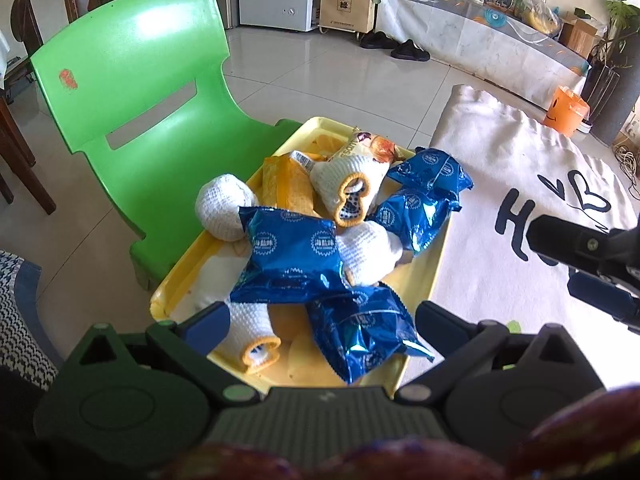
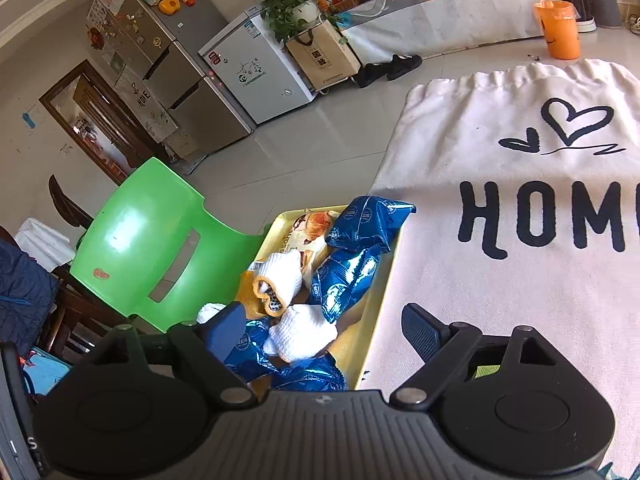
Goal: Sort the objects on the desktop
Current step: 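Withdraw both tools from the tray back over the mat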
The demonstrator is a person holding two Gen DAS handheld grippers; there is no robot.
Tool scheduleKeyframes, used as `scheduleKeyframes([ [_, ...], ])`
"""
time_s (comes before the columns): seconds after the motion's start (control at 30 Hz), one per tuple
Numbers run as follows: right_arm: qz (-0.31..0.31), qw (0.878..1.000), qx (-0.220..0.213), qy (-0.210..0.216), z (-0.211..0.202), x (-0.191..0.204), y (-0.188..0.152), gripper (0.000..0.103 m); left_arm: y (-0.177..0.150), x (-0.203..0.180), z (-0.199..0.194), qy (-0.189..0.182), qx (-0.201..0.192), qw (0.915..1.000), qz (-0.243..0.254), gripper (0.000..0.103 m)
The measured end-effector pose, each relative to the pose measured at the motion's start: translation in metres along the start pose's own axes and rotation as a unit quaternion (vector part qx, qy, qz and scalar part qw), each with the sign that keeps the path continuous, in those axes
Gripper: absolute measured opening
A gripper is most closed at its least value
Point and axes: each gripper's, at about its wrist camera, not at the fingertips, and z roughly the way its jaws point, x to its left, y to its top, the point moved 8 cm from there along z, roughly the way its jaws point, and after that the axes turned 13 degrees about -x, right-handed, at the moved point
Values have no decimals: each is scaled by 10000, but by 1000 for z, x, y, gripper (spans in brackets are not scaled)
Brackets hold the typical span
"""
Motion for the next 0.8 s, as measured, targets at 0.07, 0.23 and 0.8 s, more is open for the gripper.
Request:
scheduleKeyframes([
  [0.07, -24, 10000, -13, -44, -8, -1, -2, 86, -6, -1, -7, -35, 33, 10000, 31, 102],
  [0.23, -160, 9998, -24, -146, -29, -5, -8, 87, -17, -8, -23, -48, 67, 9997, 217, 102],
  [0.8, -709, 9921, 54, -1036, -76, -29, -36, 87, -44, -21, -62, -96, 213, 9977, 632, 102],
])
